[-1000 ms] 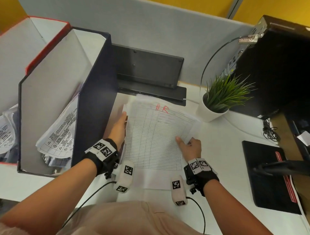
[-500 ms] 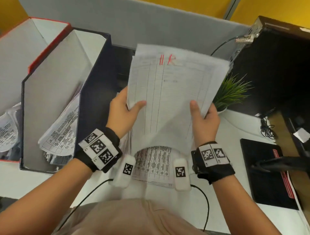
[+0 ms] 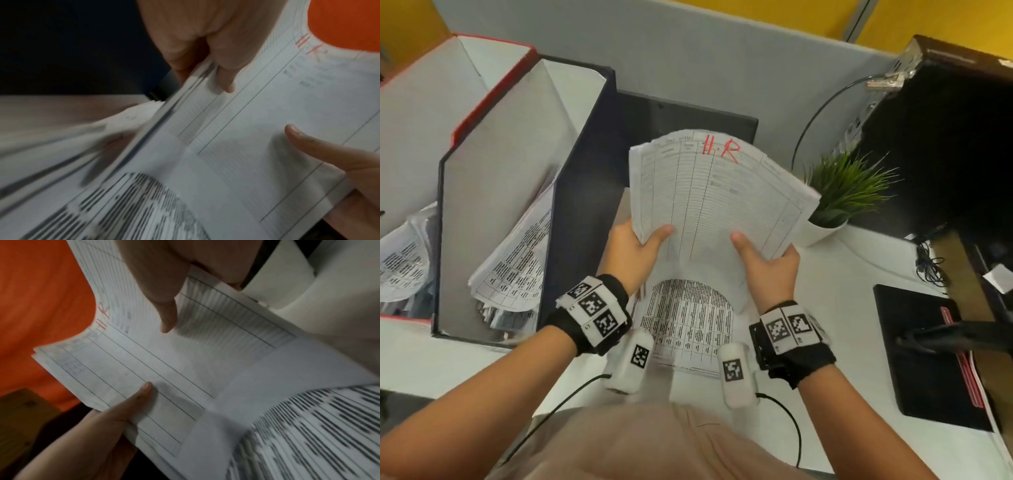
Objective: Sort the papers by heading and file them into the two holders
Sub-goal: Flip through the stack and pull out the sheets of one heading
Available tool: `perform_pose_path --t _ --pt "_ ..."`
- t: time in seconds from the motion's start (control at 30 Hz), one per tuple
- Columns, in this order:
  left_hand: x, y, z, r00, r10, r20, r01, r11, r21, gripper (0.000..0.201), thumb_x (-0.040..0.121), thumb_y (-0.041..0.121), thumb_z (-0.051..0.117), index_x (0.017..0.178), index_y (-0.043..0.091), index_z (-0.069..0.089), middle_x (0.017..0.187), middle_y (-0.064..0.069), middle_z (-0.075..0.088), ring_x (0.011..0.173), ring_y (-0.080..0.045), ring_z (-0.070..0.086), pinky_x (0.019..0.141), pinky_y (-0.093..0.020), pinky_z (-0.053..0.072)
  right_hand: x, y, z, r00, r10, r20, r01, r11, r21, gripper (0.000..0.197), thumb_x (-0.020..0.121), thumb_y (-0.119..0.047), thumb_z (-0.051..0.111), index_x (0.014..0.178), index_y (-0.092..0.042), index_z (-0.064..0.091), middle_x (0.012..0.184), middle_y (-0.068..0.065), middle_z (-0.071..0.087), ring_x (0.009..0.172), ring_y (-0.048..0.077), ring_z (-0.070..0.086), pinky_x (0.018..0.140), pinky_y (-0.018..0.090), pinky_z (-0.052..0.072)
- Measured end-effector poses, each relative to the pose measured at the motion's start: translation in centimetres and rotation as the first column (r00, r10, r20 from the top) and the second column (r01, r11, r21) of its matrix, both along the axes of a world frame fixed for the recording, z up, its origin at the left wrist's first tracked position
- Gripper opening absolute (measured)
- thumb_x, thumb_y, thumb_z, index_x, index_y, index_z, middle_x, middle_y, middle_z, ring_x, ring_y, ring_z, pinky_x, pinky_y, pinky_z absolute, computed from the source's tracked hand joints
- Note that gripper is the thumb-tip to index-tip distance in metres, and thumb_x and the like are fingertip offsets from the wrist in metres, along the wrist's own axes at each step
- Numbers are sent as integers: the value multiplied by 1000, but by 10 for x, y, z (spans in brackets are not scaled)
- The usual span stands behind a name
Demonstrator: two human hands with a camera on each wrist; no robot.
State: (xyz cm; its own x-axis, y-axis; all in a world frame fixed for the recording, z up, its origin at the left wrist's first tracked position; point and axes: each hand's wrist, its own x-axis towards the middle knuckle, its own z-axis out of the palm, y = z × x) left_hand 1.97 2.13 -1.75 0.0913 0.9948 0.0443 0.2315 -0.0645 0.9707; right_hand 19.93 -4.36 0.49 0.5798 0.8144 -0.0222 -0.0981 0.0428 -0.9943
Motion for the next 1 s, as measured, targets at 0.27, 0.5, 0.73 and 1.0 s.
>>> perform_pose_path --t 0.27,0.5,0.73,1.0 --pt "4 -3 7 994 50 -92 -52 998 -30 34 80 13 71 112 4 64 108 -6 68 93 -10 62 66 -3 46 -6 8 -11 997 43 61 -38 996 -77 27 78 -10 72 91 -29 58 90 -18 62 82 -7 60 65 7 50" --pt "-31 6 85 990 112 -85 -109 993 44 10 77 18 74 72 15 66 73 1 68 63 -4 62 56 -20 49 -4 23 15 980 155 123 -163 985 52 33 75 -11 75 98 -28 58 95 -13 66 85 -8 65 68 7 52" --pt "-143 19 160 949 250 -193 -245 968 51 37 74 24 77 108 16 65 102 1 68 87 -6 64 71 -22 53 9 17 -18 916 339 216 -322 940 -108 38 70 -19 75 102 -32 59 90 7 69 75 7 66 73 21 55" --pt "-268 35 187 779 482 -401 -506 861 53 48 62 39 83 105 25 67 98 10 68 90 -9 64 69 -23 48 30 -1 -80 883 295 366 -152 916 -371 39 69 -6 79 103 -13 60 93 21 64 82 21 61 65 11 48"
